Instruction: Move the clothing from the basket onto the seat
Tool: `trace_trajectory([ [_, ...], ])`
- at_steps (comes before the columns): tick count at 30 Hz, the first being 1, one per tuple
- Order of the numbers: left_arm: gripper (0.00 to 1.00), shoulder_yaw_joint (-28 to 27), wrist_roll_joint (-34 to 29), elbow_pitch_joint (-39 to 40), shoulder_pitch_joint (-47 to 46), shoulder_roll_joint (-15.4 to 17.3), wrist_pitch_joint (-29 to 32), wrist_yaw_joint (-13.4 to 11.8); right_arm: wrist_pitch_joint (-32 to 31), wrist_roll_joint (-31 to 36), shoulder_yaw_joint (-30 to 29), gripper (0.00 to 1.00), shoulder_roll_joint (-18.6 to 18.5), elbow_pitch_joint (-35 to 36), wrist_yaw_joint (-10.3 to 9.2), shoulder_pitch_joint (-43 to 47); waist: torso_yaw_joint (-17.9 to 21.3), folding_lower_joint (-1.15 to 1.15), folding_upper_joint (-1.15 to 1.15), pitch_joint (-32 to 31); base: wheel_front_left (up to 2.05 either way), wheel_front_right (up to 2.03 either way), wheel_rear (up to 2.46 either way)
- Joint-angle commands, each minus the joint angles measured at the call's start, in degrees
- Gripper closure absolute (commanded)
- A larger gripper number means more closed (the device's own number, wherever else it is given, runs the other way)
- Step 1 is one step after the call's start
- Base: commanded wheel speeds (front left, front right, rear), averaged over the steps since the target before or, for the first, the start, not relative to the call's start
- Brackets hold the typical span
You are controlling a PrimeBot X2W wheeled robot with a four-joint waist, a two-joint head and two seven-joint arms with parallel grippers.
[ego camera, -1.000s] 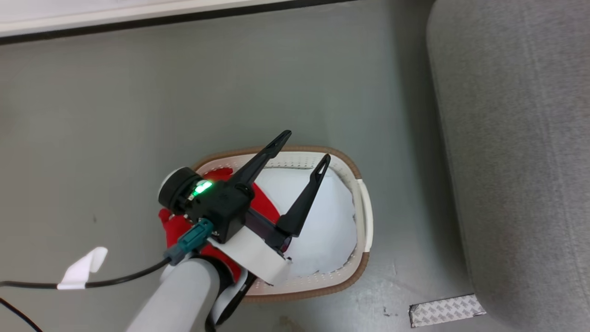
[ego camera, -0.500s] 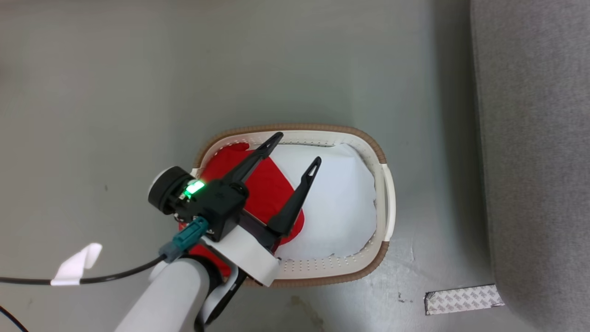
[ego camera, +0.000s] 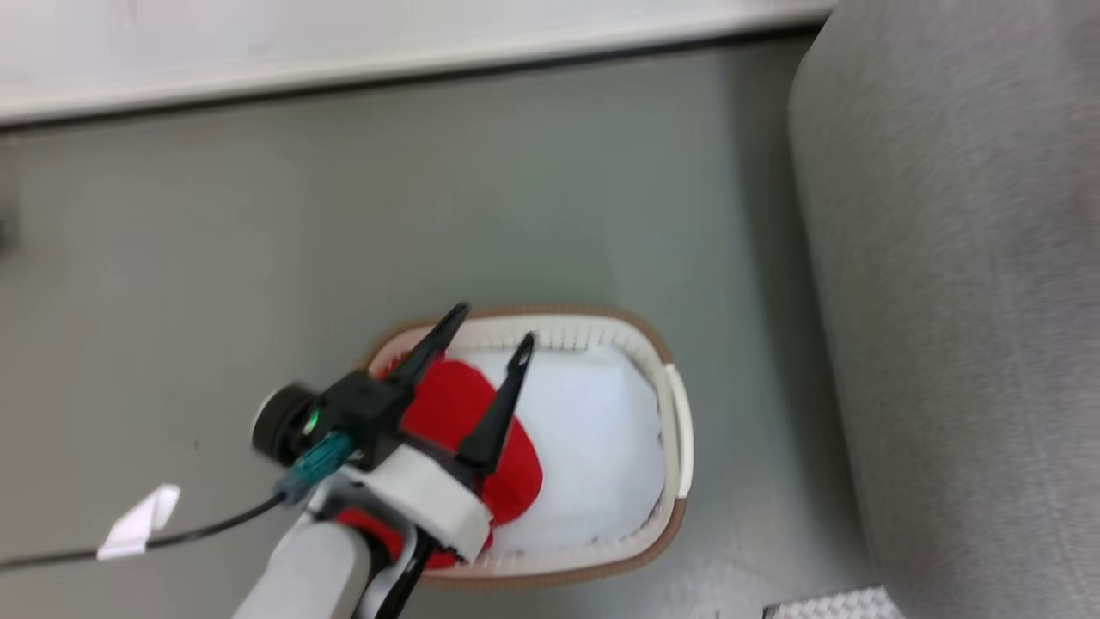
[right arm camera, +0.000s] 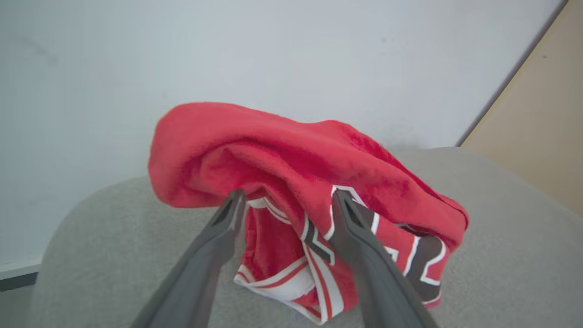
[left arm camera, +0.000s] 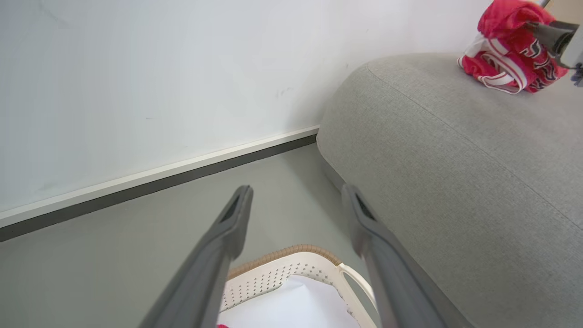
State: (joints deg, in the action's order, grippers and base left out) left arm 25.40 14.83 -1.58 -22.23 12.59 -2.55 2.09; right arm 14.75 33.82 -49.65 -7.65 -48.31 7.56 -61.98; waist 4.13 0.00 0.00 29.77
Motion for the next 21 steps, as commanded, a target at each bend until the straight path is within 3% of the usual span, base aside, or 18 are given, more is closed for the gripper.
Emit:
trace_trajectory([
  [1, 0.0, -0.6, 0.9, -1.1, 1.9, 0.2, -0.9, -0.6, 0.6, -1.4, 2.1, 0.0, 0.7, 0.6, -0.14, 3.3, 1.5, 0.0, 0.0, -5.2, 0.0, 0.0, 0.0],
  [5, 0.0, -1.5, 2.4, -2.9, 5.2, 0.2, -2.2, -1.8, 0.4, -7.6, 8.5, 0.0, 3.2, 5.0, -0.14, 11.5, 1.6, 0.0, 0.0, -10.1, 0.0, 0.0, 0.0],
  [14, 0.0, -4.4, 3.7, -7.1, 11.7, -0.1, -8.6, -5.4, 0.4, -23.9, 22.7, 0.0, 4.6, 18.2, -0.14, 28.4, -0.1, 0.0, 0.0, -18.8, 0.0, 0.0, 0.0],
  [21, 0.0, -8.0, 4.6, -8.5, 15.6, -1.0, -12.2, -7.7, 0.4, -29.6, 32.2, 0.0, 4.9, 26.8, -0.14, 38.6, -1.9, 0.0, 0.0, -23.0, 0.0, 0.0, 0.0],
])
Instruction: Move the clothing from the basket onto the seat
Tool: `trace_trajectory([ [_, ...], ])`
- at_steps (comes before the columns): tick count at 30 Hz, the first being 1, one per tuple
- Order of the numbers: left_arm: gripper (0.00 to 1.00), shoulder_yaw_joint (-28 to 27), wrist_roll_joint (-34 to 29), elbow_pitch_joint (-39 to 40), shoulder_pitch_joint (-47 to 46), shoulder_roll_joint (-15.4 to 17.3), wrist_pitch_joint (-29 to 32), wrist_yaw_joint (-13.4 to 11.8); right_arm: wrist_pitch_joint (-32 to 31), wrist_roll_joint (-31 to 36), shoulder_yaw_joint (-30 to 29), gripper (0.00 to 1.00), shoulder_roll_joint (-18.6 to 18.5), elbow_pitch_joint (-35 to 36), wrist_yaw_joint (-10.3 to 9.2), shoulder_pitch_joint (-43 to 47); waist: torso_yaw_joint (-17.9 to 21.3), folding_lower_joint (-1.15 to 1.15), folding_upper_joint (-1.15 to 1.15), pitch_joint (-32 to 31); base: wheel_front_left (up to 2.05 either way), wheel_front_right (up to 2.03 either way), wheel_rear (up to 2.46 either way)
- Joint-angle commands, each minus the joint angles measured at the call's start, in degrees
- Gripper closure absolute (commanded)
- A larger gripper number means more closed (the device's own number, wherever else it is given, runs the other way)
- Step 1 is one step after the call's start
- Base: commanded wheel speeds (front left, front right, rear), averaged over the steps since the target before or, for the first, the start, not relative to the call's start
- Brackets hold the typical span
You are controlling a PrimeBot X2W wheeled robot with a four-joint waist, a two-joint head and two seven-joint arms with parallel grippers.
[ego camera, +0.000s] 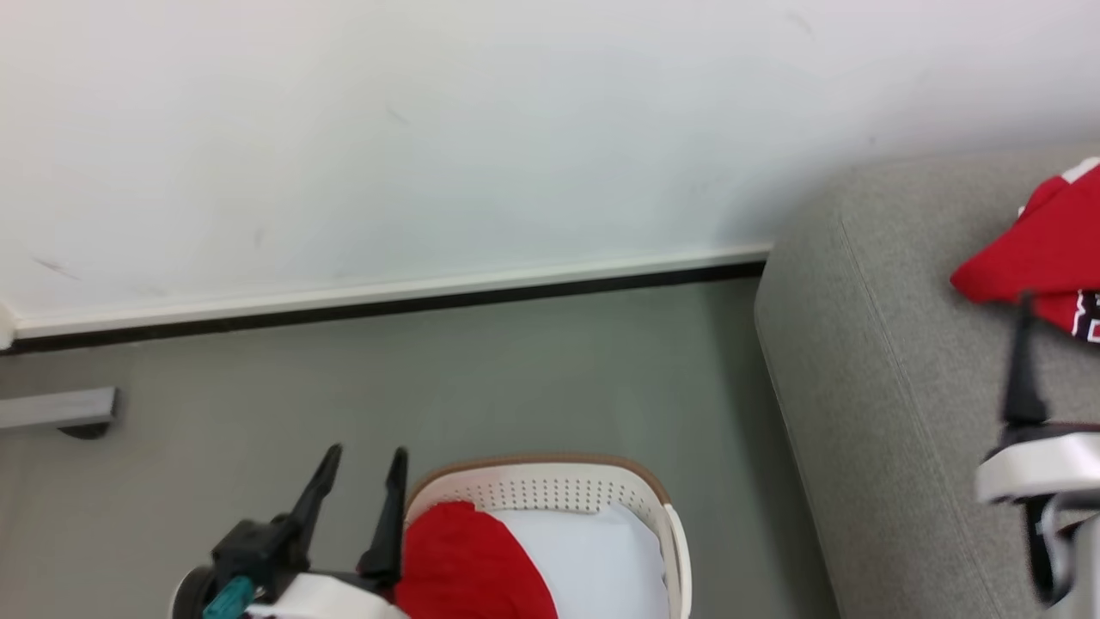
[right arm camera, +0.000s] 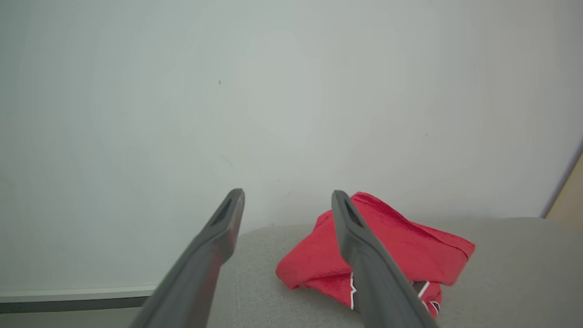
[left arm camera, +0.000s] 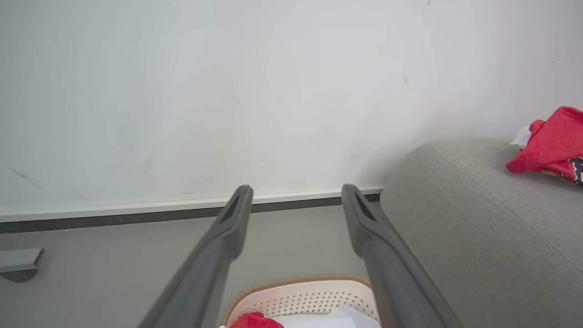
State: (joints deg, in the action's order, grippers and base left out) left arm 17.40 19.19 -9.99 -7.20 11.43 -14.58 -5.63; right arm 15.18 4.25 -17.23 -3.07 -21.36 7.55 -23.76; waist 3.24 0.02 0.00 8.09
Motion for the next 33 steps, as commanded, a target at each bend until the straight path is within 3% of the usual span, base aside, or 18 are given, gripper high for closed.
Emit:
trace_trajectory([
  [1, 0.0, -0.8, 0.2, -0.1, 1.3, 0.1, -0.3, -0.3, -0.1, -0.3, 1.7, 0.0, 0.2, 1.3, -0.12, 1.7, -1.2, -0.02, 0.0, -1.9, 0.0, 0.0, 0.0],
  [9, 0.0, -9.7, -3.7, 2.2, 8.1, -1.5, -0.6, -0.1, -0.1, -6.9, 12.4, 0.0, 0.1, 6.7, -0.13, 13.0, -3.3, -0.02, 0.0, -5.6, 0.0, 0.0, 0.0],
  [23, 0.0, -20.3, -10.0, 1.8, 15.5, -6.9, -0.6, 5.3, -0.1, -13.3, 21.6, 0.0, 0.1, 3.6, -0.13, 23.4, -1.9, -0.02, 0.0, -9.4, 0.0, 0.0, 0.0],
  [33, 0.0, -22.4, -11.9, -1.6, 16.3, -8.2, -0.6, 7.1, -0.1, -14.2, 22.3, 0.0, 0.1, 1.4, -0.13, 23.7, -1.7, -0.02, 0.0, -10.0, 0.0, 0.0, 0.0],
])
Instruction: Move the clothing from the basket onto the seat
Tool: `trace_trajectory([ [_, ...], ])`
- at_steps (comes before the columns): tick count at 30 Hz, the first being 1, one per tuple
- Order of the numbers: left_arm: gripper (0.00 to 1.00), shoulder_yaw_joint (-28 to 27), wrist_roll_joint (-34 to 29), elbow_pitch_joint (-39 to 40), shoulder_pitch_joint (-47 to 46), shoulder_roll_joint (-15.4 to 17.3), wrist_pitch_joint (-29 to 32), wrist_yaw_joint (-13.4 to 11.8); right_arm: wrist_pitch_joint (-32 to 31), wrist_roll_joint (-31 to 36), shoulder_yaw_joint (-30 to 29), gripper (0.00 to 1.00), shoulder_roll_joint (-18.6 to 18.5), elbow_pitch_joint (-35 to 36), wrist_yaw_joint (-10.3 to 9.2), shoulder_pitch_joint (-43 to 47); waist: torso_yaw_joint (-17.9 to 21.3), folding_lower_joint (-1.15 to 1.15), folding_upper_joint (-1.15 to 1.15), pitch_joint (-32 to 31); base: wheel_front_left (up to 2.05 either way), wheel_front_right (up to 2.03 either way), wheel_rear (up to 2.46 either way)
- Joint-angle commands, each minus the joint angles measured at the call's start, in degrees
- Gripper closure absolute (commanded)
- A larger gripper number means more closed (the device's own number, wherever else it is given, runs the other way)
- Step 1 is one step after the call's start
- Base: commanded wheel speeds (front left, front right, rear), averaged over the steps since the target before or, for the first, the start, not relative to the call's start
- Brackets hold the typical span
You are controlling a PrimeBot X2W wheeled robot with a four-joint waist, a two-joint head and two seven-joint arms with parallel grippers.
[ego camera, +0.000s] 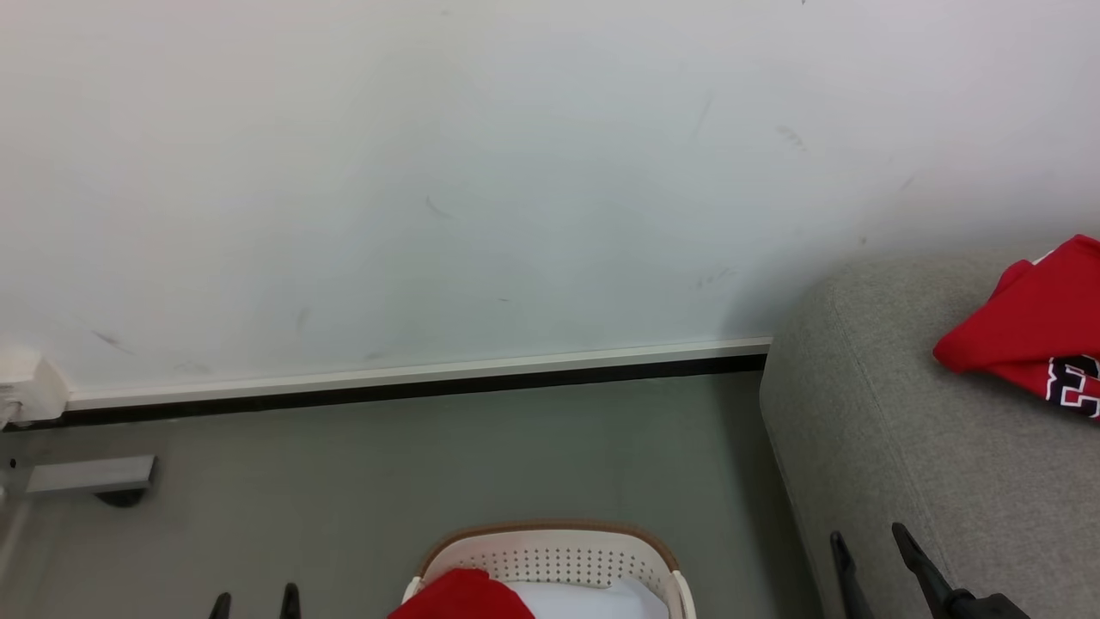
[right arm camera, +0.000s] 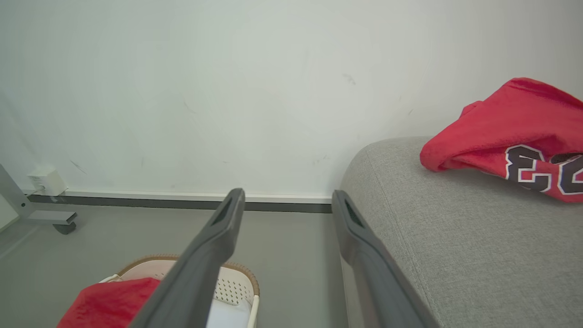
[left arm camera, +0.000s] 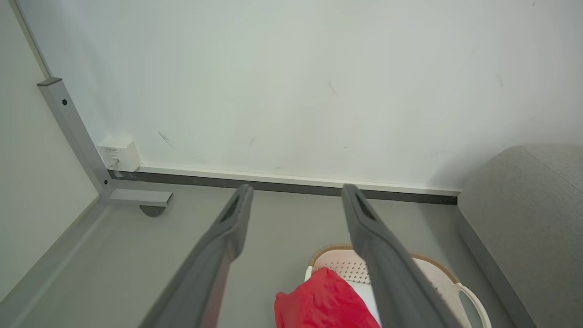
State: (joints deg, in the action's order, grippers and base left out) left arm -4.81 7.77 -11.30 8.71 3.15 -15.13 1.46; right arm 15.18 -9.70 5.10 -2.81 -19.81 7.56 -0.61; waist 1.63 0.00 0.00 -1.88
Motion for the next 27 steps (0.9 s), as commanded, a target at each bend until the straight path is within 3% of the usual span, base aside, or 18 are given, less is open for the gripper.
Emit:
trace_trajectory([
  [1, 0.0, -0.3, -0.6, -0.4, 0.2, 0.1, 0.0, 0.2, -0.1, -0.4, 0.0, 0.0, -0.2, -0.2, -0.14, 0.5, -0.2, 0.0, 0.0, 0.0, 0.0, 0.0, 0.0],
  [20, 0.0, 0.8, -0.7, -2.6, -1.2, -0.2, 0.0, 0.7, -0.1, -1.0, 1.2, 0.0, -0.2, -0.3, -0.15, -1.4, 0.9, 0.0, 0.0, 1.6, 0.0, 0.0, 0.0],
  [27, 0.0, 3.3, -1.9, -11.9, -4.2, -0.1, 0.0, 1.3, -0.1, -0.8, 2.4, 0.0, -0.2, 0.7, -0.15, -2.8, 3.7, 0.0, 0.0, 4.0, 0.0, 0.0, 0.0],
])
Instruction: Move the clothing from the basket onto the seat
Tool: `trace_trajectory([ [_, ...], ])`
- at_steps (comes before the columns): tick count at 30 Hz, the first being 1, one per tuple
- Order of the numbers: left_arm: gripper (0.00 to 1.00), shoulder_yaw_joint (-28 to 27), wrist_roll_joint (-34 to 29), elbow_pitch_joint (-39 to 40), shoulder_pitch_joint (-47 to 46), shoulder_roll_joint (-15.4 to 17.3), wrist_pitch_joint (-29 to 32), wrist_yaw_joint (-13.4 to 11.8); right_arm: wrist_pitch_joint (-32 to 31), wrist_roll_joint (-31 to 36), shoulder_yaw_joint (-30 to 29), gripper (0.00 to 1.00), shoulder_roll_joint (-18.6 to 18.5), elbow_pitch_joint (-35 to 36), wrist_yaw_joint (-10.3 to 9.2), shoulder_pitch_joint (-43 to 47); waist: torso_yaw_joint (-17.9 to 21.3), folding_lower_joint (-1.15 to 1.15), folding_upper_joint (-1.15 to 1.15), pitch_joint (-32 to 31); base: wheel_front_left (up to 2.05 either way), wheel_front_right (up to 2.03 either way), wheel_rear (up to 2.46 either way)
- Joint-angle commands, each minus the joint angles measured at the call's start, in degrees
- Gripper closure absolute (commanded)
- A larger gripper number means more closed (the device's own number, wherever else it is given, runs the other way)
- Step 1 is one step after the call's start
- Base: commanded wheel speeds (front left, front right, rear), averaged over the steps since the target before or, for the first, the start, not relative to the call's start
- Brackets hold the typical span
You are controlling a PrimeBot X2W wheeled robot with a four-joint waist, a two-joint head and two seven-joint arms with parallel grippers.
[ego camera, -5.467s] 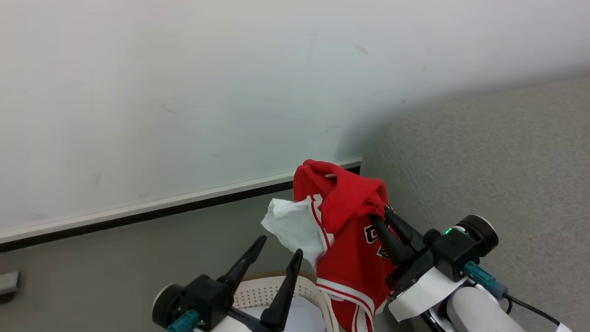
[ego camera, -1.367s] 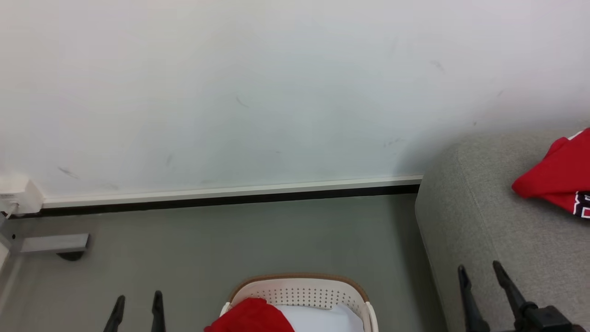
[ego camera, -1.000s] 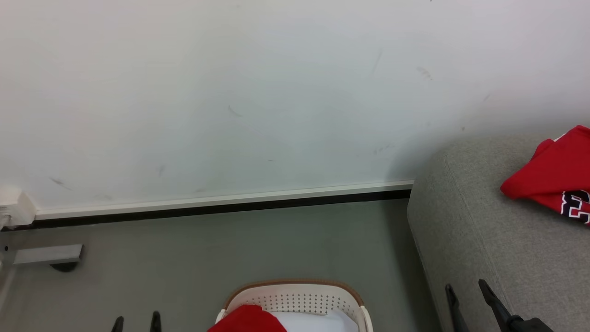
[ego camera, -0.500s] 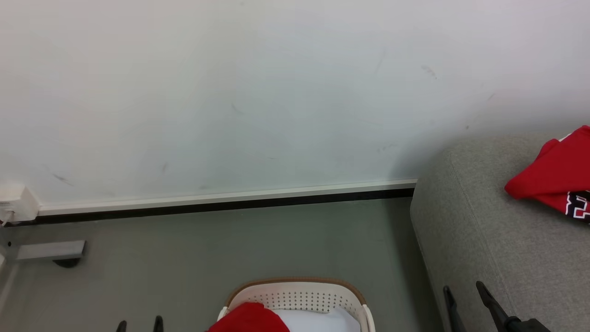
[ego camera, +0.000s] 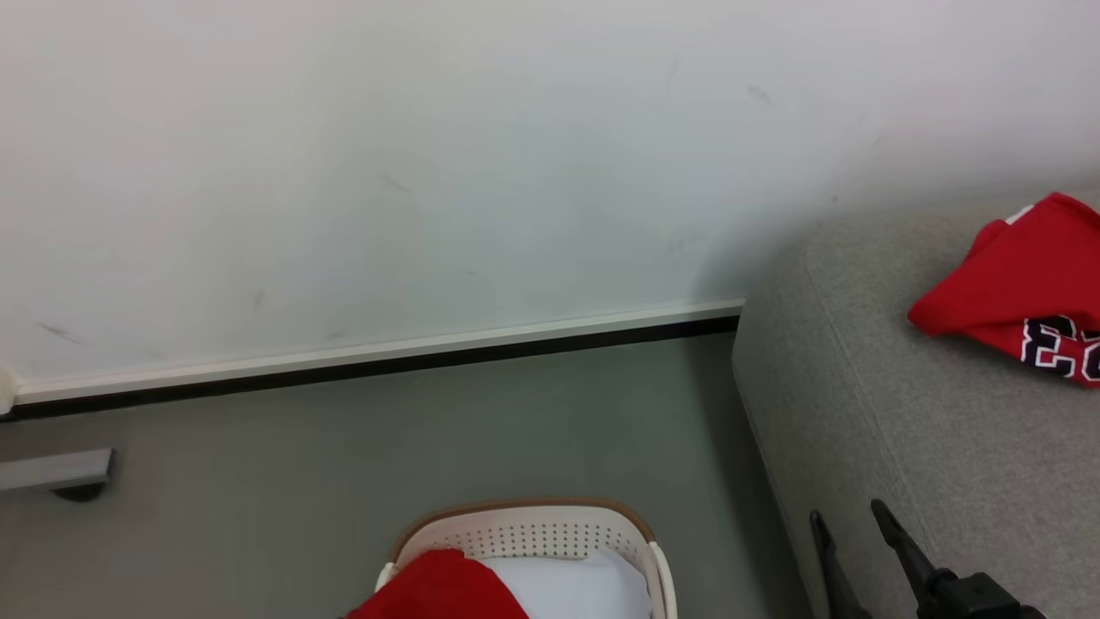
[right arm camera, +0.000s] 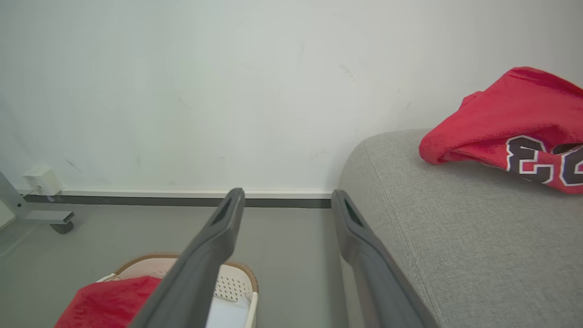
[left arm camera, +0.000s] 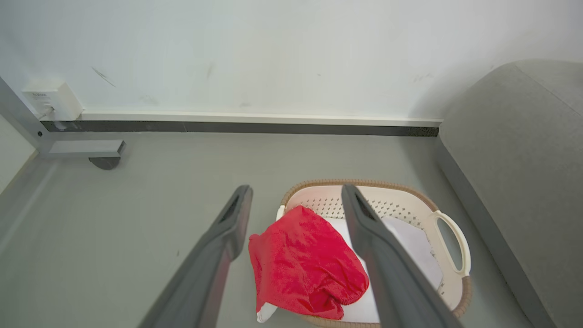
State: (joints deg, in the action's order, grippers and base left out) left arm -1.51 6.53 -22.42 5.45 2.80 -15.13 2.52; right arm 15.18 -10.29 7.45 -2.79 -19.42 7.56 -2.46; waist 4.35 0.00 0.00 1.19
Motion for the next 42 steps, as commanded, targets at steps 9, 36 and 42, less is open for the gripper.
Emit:
trace_trajectory([
  [9, 0.0, 2.2, -0.1, -18.3, -11.8, 1.0, 1.4, 1.2, -0.1, 0.9, -0.8, 0.0, -0.2, 3.8, -0.15, -4.7, 4.7, 0.0, 0.0, 9.8, 0.0, 0.0, 0.0],
  [36, 0.0, 3.0, 1.9, -46.8, -33.9, 4.0, 2.0, -0.2, -0.1, 2.3, -2.5, 0.0, -0.2, 10.4, -0.14, -11.4, 5.3, 0.0, 0.0, 28.1, 0.0, 0.0, 0.0],
  [42, 0.0, 3.4, 2.3, -48.7, -36.8, 4.2, 1.5, -0.4, -0.1, 2.9, -3.1, 0.0, -0.2, 11.2, -0.14, -11.9, 4.6, 0.0, 0.0, 31.2, 0.0, 0.0, 0.0],
])
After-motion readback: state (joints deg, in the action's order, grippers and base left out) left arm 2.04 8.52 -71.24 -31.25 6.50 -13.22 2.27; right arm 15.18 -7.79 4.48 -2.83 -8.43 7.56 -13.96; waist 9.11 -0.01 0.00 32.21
